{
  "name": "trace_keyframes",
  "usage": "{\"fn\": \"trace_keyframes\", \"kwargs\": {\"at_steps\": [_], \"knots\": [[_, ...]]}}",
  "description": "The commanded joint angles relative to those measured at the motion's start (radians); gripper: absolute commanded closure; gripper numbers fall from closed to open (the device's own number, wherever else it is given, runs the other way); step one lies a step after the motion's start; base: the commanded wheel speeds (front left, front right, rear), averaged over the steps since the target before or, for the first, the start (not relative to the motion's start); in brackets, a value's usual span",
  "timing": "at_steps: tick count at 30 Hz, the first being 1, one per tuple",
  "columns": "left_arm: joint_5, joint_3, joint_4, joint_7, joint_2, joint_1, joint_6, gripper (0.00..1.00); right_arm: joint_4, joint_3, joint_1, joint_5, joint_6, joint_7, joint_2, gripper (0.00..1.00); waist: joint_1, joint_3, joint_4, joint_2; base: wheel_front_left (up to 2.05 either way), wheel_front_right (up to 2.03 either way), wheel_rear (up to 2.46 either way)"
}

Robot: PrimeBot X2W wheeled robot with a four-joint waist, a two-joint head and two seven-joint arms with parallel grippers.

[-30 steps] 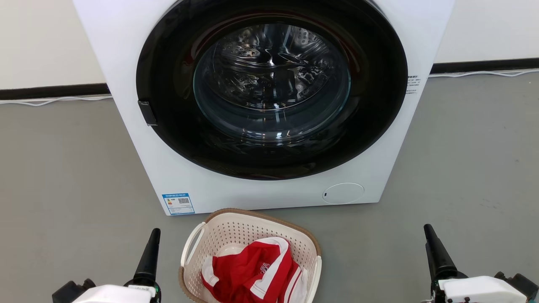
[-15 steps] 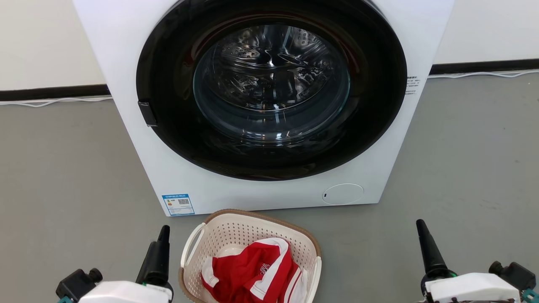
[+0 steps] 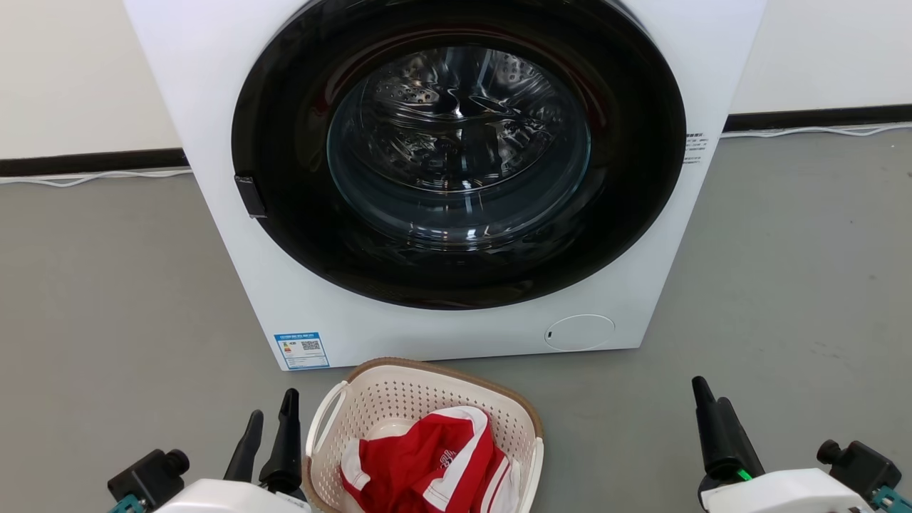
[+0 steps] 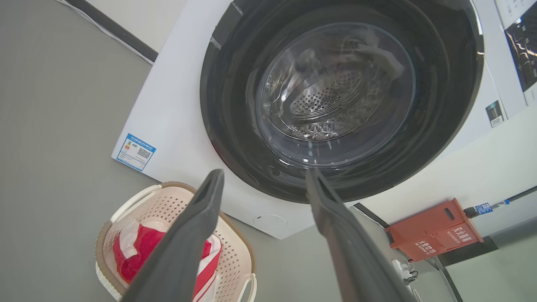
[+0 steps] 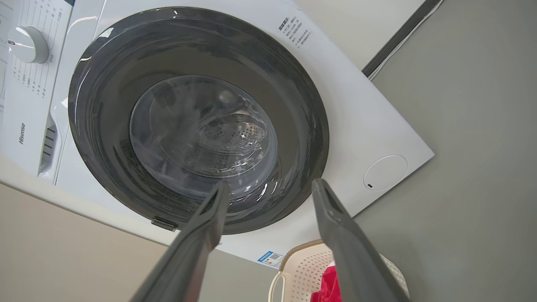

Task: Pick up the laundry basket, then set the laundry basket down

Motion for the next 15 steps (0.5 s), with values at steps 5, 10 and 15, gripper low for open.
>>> {"fn": "trace_keyframes", "kwargs": {"at_steps": [5, 10, 15], "knots": [[0.101, -0.009, -0.049, -0.025, 0.021, -0.007, 0.027, 0.00, -0.041, 0.026, -0.015, -0.085, 0.004, -0.029, -0.012, 0.00, -0.0001, -0.003, -0.001, -0.0001, 0.00, 0.00, 0.00], [0.180, -0.033, -0.054, -0.040, 0.041, 0.002, 0.053, 0.00, -0.046, 0.037, -0.010, -0.147, 0.005, -0.044, -0.013, 0.00, -0.0001, -0.006, -0.001, -0.0001, 0.00, 0.00, 0.00], [0.230, -0.049, -0.058, -0.052, 0.053, 0.006, 0.074, 0.00, -0.052, 0.045, -0.007, -0.196, 0.005, -0.056, -0.013, 0.00, -0.0001, -0.006, -0.001, -0.0001, 0.00, 0.00, 0.00]]}}
